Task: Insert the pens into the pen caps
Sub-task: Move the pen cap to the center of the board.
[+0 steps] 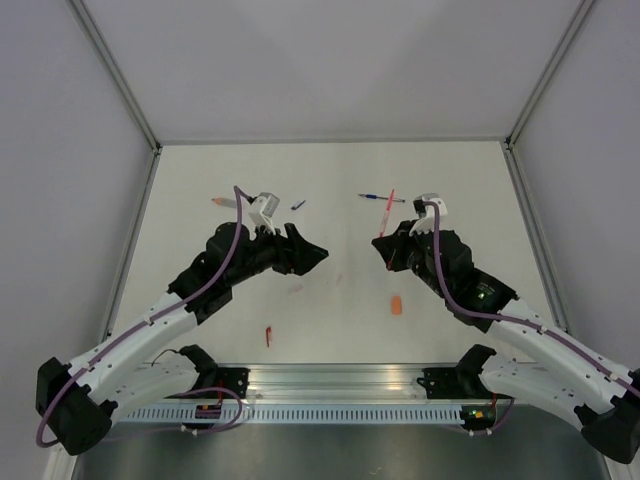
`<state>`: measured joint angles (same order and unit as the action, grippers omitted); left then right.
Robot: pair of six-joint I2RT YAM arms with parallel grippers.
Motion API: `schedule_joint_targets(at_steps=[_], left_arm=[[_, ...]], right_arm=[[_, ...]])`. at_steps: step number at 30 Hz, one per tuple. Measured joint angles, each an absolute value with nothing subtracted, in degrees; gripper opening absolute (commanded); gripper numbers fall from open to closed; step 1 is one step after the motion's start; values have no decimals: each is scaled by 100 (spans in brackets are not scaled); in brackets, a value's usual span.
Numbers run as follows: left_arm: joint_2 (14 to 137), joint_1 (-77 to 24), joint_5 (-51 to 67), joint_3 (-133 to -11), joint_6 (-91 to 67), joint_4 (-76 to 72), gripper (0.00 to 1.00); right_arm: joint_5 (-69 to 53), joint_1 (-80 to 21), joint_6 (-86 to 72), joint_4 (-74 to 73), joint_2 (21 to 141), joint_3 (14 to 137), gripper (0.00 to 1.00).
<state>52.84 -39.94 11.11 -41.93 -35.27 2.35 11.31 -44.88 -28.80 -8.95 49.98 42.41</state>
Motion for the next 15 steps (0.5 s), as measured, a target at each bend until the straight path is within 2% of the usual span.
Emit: schedule_joint_targets(at_steps=[3,8,15], left_arm=[[5618,-3994,1061,-4344,-3332,565,81],[6925,-3999,993,-5280,-2816,1369,75],[7793,-4051,908,-5325,-3026,1413,66]], right_arm=[[1413,-4206,-2891,-969,4807,4123,0],[1656,-4160,-2891,-1107,4187,3736,0],[1688,-4160,-2882,-1090,3573,3715,0]])
